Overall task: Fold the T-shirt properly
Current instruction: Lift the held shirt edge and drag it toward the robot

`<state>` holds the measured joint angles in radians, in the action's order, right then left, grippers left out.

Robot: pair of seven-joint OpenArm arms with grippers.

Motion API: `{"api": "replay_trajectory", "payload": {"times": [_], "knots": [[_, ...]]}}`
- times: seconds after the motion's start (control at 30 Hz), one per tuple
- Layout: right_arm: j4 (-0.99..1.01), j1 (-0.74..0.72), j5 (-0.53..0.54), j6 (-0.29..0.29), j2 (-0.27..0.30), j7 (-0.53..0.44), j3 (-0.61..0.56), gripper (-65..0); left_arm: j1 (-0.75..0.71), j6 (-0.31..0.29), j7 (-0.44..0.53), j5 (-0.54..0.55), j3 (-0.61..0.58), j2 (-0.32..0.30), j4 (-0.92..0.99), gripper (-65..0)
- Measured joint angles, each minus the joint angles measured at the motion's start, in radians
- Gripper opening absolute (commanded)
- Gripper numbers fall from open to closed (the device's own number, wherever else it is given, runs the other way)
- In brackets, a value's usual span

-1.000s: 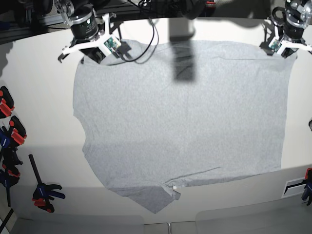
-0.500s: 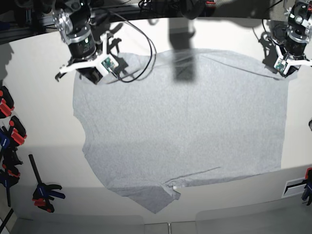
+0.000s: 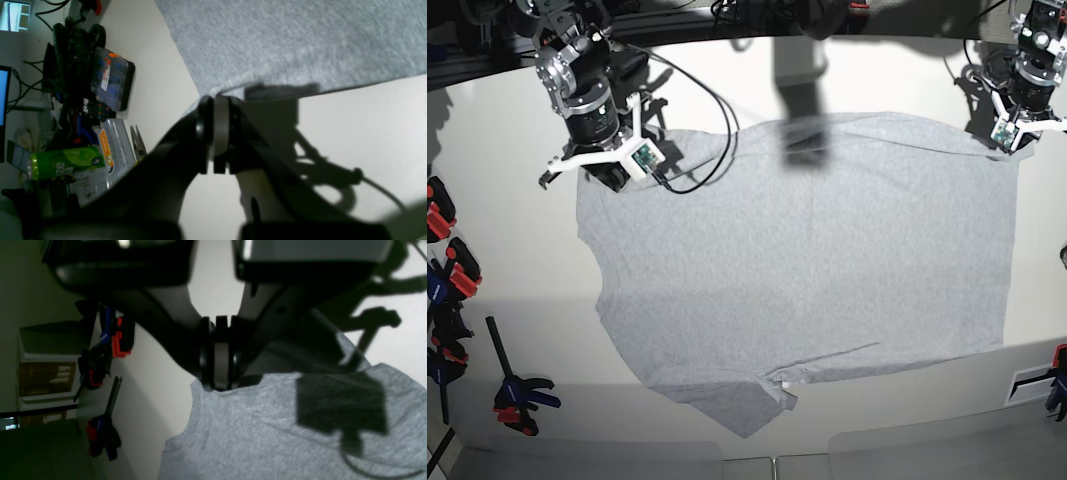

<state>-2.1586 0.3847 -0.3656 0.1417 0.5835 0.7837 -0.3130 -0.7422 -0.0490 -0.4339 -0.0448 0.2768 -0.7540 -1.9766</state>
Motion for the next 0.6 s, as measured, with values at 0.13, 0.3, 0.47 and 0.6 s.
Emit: {"api": "replay_trajectory", "payload": {"times": [0.13, 0.3, 0.47, 0.6], "knots": [[0.000, 0.000, 0.000, 0.000, 0.000, 0.014, 0.000, -65.0, 0.000, 0.000, 0.000, 0.000, 0.000, 0.000, 0.000, -65.0], [0.000, 0.000, 0.000, -0.004, -0.002, 0.014, 0.018, -65.0, 0.000, 0.000, -0.003, -0.008, 0.000, 0.000, 0.000, -65.0], [0.000, 0.000, 0.000, -0.038, -0.001, 0.016, 0.049, -65.0, 0.000, 0.043, -0.016, -0.008, 0.000, 0.000, 0.000, -65.0], [0.000, 0.000, 0.000, -0.041, -0.002, 0.027, 0.051, -65.0, 0.000, 0.076, -0.019, -0.049, 0.000, 0.000, 0.000, -65.0]]}}
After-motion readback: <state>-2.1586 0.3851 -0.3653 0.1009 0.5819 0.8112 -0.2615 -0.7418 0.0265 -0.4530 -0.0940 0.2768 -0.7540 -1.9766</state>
